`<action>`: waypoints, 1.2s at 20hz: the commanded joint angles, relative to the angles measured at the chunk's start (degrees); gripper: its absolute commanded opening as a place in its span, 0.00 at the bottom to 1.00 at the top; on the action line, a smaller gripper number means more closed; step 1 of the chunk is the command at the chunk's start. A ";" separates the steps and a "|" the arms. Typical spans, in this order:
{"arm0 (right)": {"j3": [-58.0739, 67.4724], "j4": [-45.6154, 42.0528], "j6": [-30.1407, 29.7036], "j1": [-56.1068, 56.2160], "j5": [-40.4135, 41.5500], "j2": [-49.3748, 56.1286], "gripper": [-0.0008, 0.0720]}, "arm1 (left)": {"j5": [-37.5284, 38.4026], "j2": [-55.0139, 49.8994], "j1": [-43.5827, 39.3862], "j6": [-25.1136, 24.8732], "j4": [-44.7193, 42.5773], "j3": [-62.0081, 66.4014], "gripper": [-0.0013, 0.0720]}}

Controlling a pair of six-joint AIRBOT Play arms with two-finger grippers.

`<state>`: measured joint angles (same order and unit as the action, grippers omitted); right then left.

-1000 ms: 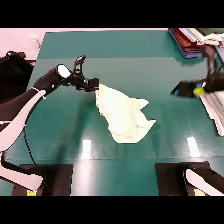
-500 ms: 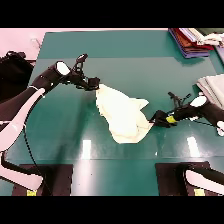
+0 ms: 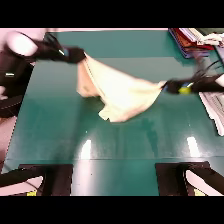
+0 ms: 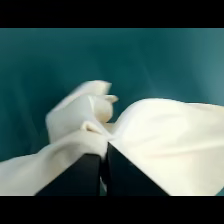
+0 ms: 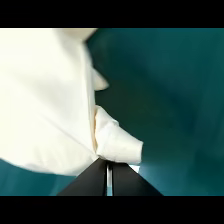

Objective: Fold the shirts.

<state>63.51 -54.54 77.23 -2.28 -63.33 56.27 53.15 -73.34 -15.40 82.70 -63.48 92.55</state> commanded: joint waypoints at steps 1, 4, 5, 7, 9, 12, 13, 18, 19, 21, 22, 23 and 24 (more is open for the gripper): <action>17.66 -1.01 0.26 -4.35 -6.93 -7.32 0.03 | 1.01 11.45 0.48 -1.64 -3.76 8.13 0.05; 26.43 -1.09 1.57 -5.40 -9.35 -8.87 0.03 | 2.05 16.57 0.48 -2.21 -3.74 9.46 0.05; 27.76 -0.96 2.64 -5.33 -10.32 -8.83 0.03 | 4.15 16.87 0.48 -2.19 -3.74 9.44 0.05; 28.22 -1.01 3.78 -5.35 -12.35 -8.81 0.03 | 9.16 16.24 0.48 -2.16 -3.74 8.46 0.05; 28.13 -0.92 4.07 -5.33 -15.52 -7.19 0.03 | 12.11 14.95 0.48 -2.21 -3.76 4.63 0.05; 27.08 -0.96 4.26 -4.98 -20.63 -3.50 0.03 | 12.48 13.16 -2.19 -3.06 -3.98 -5.92 0.05; 25.46 -1.05 4.26 -4.48 -20.74 -2.75 0.03 | 12.09 12.55 -4.13 -3.74 -4.00 -10.56 0.05; 13.79 -1.16 4.20 -3.87 -17.55 -1.79 0.03 | 11.65 10.58 -14.12 -3.67 -2.05 -29.29 0.08; 11.93 -1.16 4.20 -3.87 -16.74 -1.79 0.03 | 11.41 10.64 -15.10 -3.67 -0.57 -31.02 0.52; 8.96 -0.98 4.20 -3.87 -15.82 -1.79 0.03 | 11.87 10.80 -15.06 -3.17 0.33 -30.62 0.77; 7.91 -0.96 4.20 -3.87 -15.61 -1.77 0.03 | 12.66 10.80 -13.97 -2.73 0.31 -28.81 0.77; 7.41 -0.98 4.20 -3.87 -15.50 -1.75 0.03 | 13.35 10.80 -11.61 -2.29 0.11 -26.12 0.77; 7.17 -0.98 4.20 -3.87 -15.23 -1.77 0.03 | 13.86 10.80 -8.63 -2.03 -0.13 -23.34 0.77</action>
<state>73.30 -55.68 81.43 -6.22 -79.55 54.43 65.65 -62.46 -27.16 79.66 -63.94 66.46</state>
